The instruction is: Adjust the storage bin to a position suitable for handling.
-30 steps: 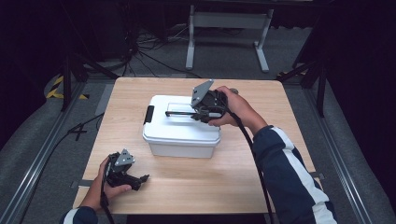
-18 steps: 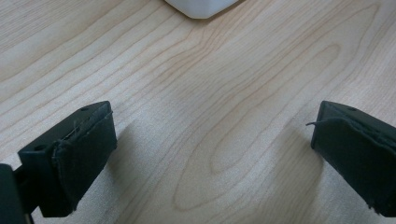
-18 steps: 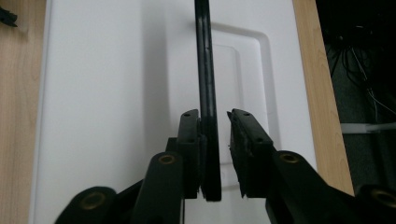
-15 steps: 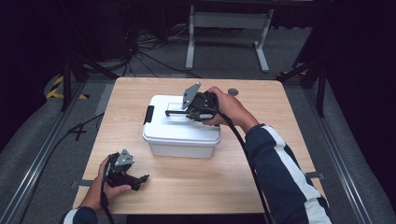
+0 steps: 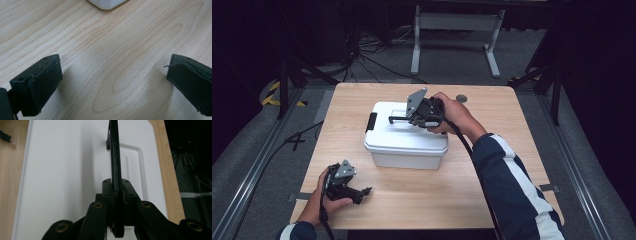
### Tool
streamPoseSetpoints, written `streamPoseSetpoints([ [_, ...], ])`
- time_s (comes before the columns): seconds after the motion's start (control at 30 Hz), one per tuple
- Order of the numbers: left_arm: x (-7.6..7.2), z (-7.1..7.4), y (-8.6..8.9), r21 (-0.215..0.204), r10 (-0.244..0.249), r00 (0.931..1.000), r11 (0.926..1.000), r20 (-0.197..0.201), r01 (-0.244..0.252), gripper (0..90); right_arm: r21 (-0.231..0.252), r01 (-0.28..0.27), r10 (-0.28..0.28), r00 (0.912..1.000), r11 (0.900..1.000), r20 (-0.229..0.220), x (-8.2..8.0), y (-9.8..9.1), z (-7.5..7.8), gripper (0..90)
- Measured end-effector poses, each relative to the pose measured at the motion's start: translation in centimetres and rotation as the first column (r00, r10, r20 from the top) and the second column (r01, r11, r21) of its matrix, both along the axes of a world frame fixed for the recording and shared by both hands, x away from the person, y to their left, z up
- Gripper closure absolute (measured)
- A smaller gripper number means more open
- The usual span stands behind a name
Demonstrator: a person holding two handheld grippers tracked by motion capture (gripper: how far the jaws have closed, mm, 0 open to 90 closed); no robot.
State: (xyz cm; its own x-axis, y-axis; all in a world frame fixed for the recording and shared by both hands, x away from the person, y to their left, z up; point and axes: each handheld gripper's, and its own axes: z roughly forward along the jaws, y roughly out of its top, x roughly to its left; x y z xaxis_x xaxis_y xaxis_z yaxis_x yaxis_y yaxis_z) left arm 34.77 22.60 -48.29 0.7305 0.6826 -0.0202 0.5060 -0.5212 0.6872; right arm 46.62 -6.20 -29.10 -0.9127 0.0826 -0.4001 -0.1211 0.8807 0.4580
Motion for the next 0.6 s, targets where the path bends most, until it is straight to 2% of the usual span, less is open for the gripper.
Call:
streamPoseSetpoints([
  [0.17, 0.0, 0.0, 0.0, 0.000, 0.000, 1.0000, 1.0000, 0.000, 0.000, 0.6, 0.018, 0.002, -0.002, 1.0000, 0.9998, 0.000, -0.1, -0.2, 0.2, 84.3],
  [0.43, 0.0, 0.0, 0.0, 0.000, 0.000, 1.0000, 1.0000, 0.000, 0.000, 0.6, 0.046, 0.003, -0.004, 0.9995, 0.9989, 0.030, -0.5, -0.3, 1.1, 84.6],
  [0.6, 0.0, 0.0, 0.0, 0.000, 0.000, 1.0000, 1.0000, 0.000, 0.000, 0.6, 0.046, 0.000, -0.001, 0.9995, 0.9989, 0.033, -0.7, -0.8, 1.5, 84.6],
])
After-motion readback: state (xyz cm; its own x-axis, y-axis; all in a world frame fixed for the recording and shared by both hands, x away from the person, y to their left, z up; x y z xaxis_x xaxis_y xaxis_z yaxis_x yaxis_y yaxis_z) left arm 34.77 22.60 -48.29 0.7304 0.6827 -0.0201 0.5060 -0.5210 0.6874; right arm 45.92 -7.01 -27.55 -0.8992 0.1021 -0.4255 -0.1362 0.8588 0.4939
